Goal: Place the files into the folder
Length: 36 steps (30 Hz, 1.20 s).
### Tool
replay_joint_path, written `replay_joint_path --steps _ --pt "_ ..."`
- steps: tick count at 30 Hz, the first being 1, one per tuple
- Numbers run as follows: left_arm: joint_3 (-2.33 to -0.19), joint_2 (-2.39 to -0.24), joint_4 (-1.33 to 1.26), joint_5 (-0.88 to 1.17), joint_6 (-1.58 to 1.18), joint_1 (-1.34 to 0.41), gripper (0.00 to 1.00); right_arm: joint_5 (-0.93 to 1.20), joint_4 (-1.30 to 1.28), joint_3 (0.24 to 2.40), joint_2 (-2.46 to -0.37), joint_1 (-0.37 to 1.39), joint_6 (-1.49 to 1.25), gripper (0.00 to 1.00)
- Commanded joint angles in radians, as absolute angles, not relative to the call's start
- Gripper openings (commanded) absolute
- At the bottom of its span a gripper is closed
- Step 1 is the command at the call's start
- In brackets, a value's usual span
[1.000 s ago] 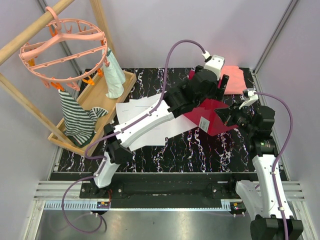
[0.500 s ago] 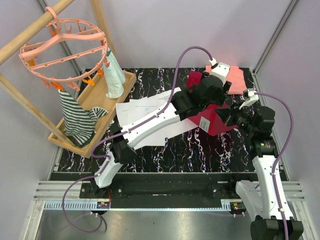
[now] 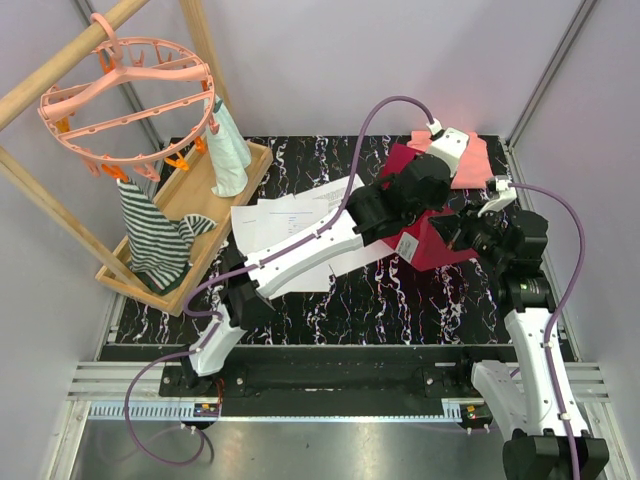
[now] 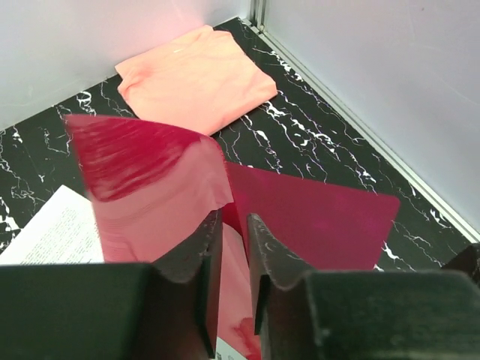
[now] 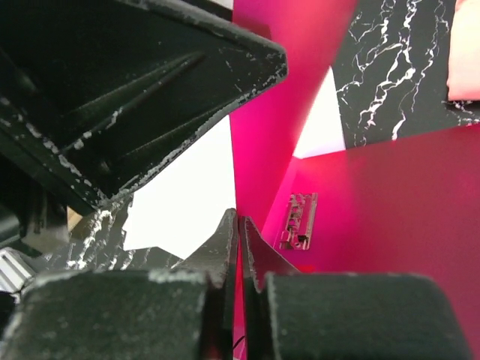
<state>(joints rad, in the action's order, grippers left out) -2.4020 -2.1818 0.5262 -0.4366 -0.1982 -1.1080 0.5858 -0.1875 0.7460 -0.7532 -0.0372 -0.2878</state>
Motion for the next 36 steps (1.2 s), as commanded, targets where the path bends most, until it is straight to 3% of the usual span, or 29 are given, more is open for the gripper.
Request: replay_joint_path --steps 1,3,4,7,13,14,16,18,27,36 --pt "-2.375 -2.138 0.413 -0.497 -0.138 -1.115 0.18 0.516 -0.166 0.802 -0.758 -0.031 -0.369 0.11" --pt "-2.340 -2.112 0.379 -0.514 -0.120 -1.120 0.15 0.482 -0.173 0.808 -0.755 -0.031 -0.405 0.17" --pt "-2.329 -2.106 0.371 -0.518 -0.112 -1.121 0.13 0.459 -0.185 0.821 -0.753 -0.031 -0.443 0.29" --pt "-2.312 -2.085 0.359 -0.525 -0.103 -1.121 0.08 0.335 -0.290 0.880 -0.753 -0.032 -0.511 0.51" --pt "-2.301 -2.033 0.357 -0.540 -0.071 -1.134 0.04 0.213 -0.497 1.044 -0.791 -0.032 -0.531 0.79" --pt "-2.293 -2.011 0.356 -0.545 -0.069 -1.137 0.03 0.139 -0.567 1.064 -0.801 -0.032 -0.534 0.89" --pt "-2.261 -1.984 0.354 -0.548 -0.069 -1.141 0.01 0.050 -0.644 1.129 -0.851 -0.032 -0.566 0.99" --pt "-2.199 -1.933 0.348 -0.554 -0.069 -1.147 0.00 0.009 -0.722 1.167 -0.899 -0.037 -0.595 1.00" --pt "-1.918 -1.741 0.281 -0.543 -0.126 -1.166 0.00 0.213 -0.787 1.469 -1.254 -0.048 -0.761 1.00" --pt "-1.784 -1.678 0.206 -0.555 -0.127 -1.196 0.00 0.222 -0.830 1.500 -1.290 -0.048 -0.815 0.99"
